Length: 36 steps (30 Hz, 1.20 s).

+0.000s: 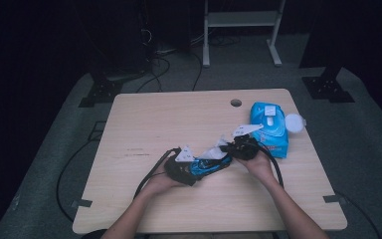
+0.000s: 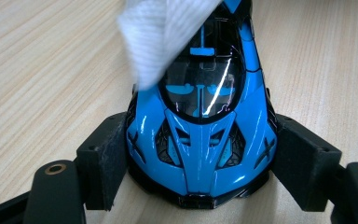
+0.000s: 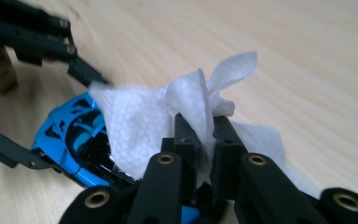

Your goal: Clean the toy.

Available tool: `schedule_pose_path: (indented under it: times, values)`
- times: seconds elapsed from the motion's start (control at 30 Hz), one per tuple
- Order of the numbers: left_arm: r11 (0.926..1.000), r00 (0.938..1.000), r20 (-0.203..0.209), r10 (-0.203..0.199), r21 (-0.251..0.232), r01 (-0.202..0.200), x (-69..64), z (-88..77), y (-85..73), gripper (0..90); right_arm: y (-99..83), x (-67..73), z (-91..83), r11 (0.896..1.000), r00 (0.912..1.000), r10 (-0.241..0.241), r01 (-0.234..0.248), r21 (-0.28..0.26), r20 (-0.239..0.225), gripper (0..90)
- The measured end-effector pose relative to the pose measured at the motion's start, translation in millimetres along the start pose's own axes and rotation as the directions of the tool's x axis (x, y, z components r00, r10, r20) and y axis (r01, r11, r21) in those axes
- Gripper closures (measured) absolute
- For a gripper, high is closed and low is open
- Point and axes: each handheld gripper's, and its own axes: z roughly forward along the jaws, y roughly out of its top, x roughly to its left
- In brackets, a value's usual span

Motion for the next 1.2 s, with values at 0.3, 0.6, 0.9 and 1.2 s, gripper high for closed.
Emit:
schedule_pose_path:
  times: [0.3, 0.6, 0.9, 1.2]
  values:
    - [1.0, 1.0, 0.008, 0.002, 0.002, -0.002, 0.9, 0.2, 0.3, 25.0, -11.9, 0.6, -25.3, 0.999, 0.999, -0.04, 0.04, 0.032, 0.017, 82.2]
    - [1.0, 1.0, 0.008, 0.003, 0.004, -0.003, 1.2, 0.0, 0.1, 25.0, -23.9, 13.9, -20.5, 0.995, 0.9961, -0.088, 0.088, 0.05, -0.006, 64.2]
    - [1.0, 1.0, 0.008, -0.002, 0.004, 0.002, 0.9, 0.1, 0.2, 25.0, -20.8, 27.7, -4.1, 0.985, 0.9871, -0.16, 0.16, 0.062, 0.001, 54.0]
    - [1.0, 1.0, 0.004, 0.008, 0.003, -0.008, 0.3, 0.1, 0.4, 25.1, -28.6, 7.2, -4.7, 1.0, 0.9907, 0.009, -0.006, 0.027, -0.135, 75.8]
